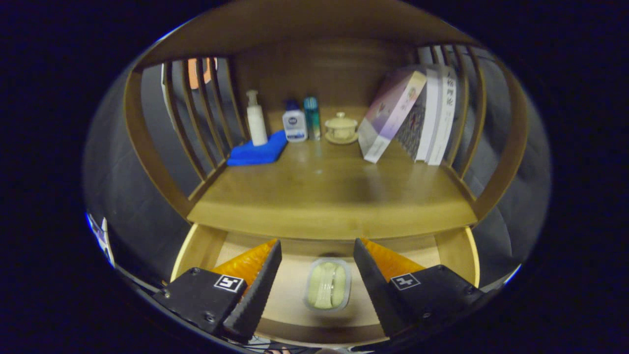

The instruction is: Pull open the drawer, take out the items inside it, and place them on the countertop above the cabinet.

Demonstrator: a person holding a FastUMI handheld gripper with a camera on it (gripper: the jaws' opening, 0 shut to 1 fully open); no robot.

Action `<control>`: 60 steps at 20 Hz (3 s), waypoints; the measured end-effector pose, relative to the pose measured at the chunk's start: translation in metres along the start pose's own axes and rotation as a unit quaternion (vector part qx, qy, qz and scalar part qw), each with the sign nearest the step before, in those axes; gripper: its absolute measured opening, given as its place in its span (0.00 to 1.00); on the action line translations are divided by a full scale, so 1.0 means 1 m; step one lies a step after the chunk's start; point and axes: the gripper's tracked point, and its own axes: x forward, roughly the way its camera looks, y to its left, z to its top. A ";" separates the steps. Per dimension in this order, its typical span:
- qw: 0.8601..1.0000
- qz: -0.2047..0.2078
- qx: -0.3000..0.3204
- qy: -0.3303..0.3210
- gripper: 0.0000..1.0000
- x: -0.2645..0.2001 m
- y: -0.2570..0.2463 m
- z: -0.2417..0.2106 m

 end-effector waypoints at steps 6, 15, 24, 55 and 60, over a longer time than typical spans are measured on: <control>0.994 -0.016 0.000 0.106 0.90 0.035 -0.003 -0.040; 0.977 -0.031 0.044 0.206 0.65 0.060 -0.009 -0.085; 0.980 -0.014 0.029 0.196 0.22 0.059 -0.008 -0.087; 0.995 0.002 0.048 0.091 0.22 0.034 0.000 0.101; 0.995 -0.003 0.045 0.085 0.22 0.059 0.001 0.113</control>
